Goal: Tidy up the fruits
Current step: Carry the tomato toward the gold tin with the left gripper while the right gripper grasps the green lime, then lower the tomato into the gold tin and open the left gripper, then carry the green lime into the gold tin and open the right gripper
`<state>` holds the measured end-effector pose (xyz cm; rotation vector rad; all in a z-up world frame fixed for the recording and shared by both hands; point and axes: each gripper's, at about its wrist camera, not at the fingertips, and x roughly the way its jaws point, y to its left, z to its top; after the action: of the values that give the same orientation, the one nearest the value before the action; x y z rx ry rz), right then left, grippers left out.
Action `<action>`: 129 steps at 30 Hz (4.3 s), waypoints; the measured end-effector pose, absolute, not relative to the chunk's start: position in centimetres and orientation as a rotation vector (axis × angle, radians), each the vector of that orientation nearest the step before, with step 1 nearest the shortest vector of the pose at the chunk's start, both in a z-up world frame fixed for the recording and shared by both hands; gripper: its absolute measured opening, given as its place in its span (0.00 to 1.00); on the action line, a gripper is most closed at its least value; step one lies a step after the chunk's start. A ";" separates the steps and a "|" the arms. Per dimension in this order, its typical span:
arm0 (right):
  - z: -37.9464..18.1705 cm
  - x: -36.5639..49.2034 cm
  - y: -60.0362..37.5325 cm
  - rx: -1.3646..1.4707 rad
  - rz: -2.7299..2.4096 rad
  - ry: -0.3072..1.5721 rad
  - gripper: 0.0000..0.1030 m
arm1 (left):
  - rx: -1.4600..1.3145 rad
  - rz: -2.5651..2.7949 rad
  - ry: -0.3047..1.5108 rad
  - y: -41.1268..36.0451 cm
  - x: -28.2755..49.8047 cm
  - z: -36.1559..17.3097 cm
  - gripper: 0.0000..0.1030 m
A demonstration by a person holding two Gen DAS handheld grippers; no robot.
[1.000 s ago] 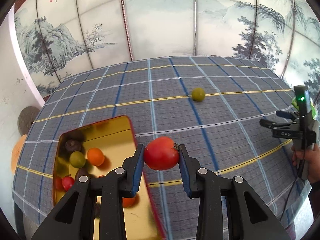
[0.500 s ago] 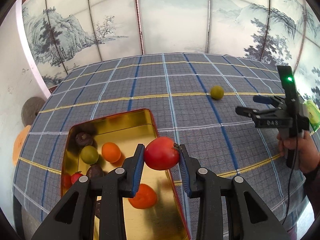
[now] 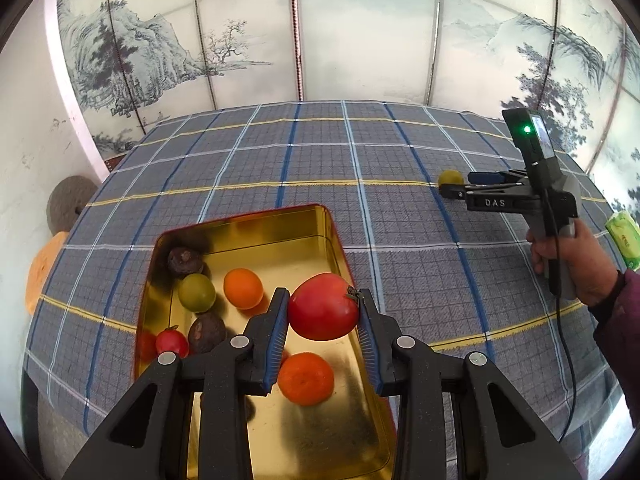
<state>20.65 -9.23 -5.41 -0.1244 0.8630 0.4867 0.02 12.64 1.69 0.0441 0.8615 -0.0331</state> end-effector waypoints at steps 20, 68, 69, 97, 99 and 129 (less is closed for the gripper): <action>-3.6 6.9 -12.0 0.019 0.523 0.797 0.32 | -0.020 0.099 0.862 19.1 -4.6 2.1 0.34; 1.8 -0.9 -6.0 -0.081 0.638 0.730 0.32 | 0.041 0.080 0.840 17.8 -6.7 -1.3 0.35; 1.9 -1.0 -5.8 -0.084 0.641 0.728 0.32 | 0.046 0.086 0.837 17.8 -6.7 -1.3 0.35; 6.5 -3.2 -1.4 -0.151 0.727 0.625 0.32 | 0.041 0.237 0.633 19.5 -11.2 4.3 0.63; 7.0 -3.5 -0.9 -0.157 0.741 0.613 0.33 | 0.052 0.234 0.613 19.4 -11.6 4.8 0.65; 7.4 -4.4 5.8 -0.203 0.878 0.587 0.33 | 0.009 0.233 0.553 21.1 -14.6 7.0 0.94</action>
<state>-4.44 5.81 7.41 -0.2031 0.5874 0.8781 -14.56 21.11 6.97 0.0089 0.5526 0.2334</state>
